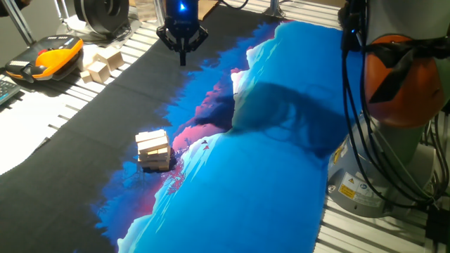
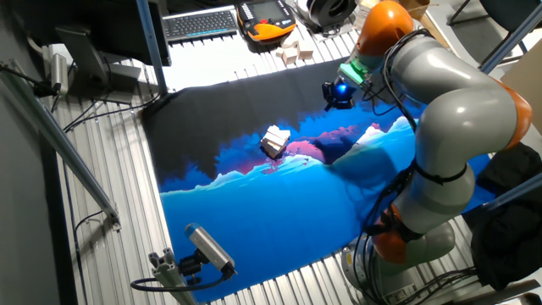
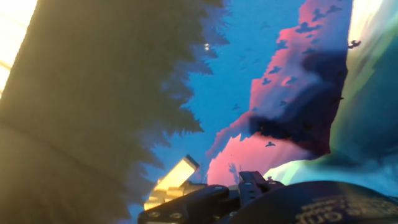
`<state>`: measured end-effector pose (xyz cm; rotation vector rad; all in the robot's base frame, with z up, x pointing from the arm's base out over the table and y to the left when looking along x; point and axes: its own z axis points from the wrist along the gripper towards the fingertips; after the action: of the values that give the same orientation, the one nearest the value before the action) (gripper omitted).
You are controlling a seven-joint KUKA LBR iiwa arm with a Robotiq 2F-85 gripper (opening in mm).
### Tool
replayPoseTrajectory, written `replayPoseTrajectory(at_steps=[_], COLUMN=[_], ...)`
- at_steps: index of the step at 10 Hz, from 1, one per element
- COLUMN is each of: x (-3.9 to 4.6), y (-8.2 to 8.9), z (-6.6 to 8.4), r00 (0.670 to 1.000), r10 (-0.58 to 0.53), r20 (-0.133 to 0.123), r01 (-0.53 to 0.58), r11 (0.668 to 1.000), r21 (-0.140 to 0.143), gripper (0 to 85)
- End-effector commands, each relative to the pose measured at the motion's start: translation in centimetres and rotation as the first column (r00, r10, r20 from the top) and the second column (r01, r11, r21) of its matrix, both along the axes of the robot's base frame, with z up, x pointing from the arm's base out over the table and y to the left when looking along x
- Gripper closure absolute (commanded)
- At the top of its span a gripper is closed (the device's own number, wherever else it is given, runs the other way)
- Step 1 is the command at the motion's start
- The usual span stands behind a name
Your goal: Play Jenga
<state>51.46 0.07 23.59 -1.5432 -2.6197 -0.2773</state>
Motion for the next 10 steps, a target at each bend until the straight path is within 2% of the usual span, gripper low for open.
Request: replayPoseTrajectory(at_steps=[1,2,3,5,6,8,10], x=[0.01,0.01,0.01,0.01,0.01,0.01,0.01], y=[0.00,0.00,0.00,0.00,0.00,0.00,0.00], z=[-0.01,-0.01,-0.01,-0.01,-0.01,-0.01,-0.01], r00=[1.000,0.999,0.994,0.965,0.953,0.928,0.913], r10=[-0.012,-0.041,-0.107,-0.262,-0.302,-0.373,-0.409], r20=[-0.005,-0.004,-0.002,0.012,0.015,0.016,0.016], r01=[0.012,0.041,0.107,0.263,0.302,0.373,0.409], r11=[1.000,0.999,0.994,0.965,0.953,0.927,0.911], r21=[-0.008,-0.002,-0.012,-0.010,-0.003,-0.031,-0.048], gripper=[85.0,85.0,85.0,85.0,85.0,85.0,85.0])
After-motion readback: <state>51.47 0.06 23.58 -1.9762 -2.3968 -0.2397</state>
